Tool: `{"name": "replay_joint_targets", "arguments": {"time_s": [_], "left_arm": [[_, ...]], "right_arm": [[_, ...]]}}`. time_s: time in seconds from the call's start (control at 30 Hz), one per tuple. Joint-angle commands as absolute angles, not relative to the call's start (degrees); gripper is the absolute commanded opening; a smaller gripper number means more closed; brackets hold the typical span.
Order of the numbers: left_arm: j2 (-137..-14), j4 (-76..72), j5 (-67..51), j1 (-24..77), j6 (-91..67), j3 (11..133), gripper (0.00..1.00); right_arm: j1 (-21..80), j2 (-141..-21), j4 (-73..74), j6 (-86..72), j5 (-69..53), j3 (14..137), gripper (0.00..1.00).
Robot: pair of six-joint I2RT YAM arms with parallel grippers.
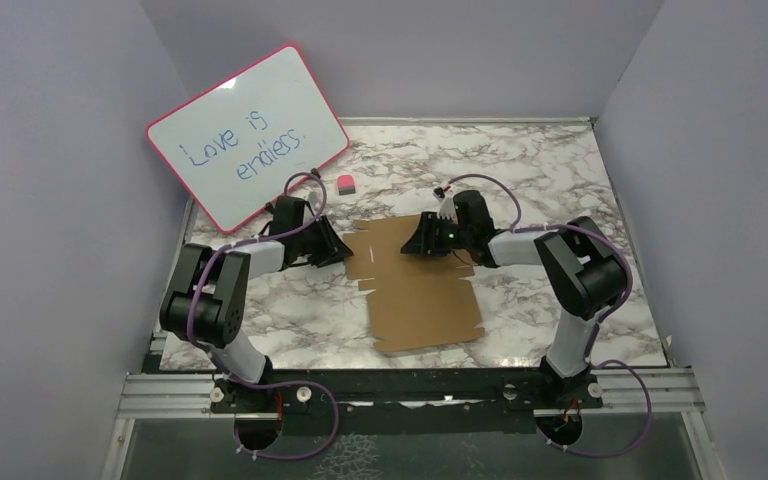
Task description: Fold the paper box
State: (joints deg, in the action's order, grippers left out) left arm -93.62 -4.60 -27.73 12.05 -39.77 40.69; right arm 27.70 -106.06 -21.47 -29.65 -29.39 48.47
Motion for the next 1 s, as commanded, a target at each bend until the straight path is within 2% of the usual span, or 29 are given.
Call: {"name": "replay_joint_targets", "arguments": {"time_s": [0.0,0.13,0.37,0.83,0.97], "left_arm": [[-92.1,-5.0,-30.8,12.0,-40.1,41.3,0.3],[-88.9,-4.4,-29.1,12.4,-40.8,41.4,0.23],[-87.5,2.8,-23.3,14.8,-37.5,44.6,0.18],[-92.0,19.1,-2.2,24.1,-29.0,56.4,0.17],[-94.1,22.0,-0.4,26.4,-27.9,59.8,0.17]], "right_arm": [[28.7,-108.4,-22.2,-29.4,-29.3,48.2,0.5],[29.2,-108.6,-22.0,-29.3,-28.5,48.4,0.5],[30.3,-108.3,-19.6,-28.4,-24.8,49.8,0.5],[32.8,-108.2,-16.5,-28.4,-19.0,51.3,0.5],[33.3,-108.3,-16.1,-29.2,-17.3,51.6,0.5]]}}
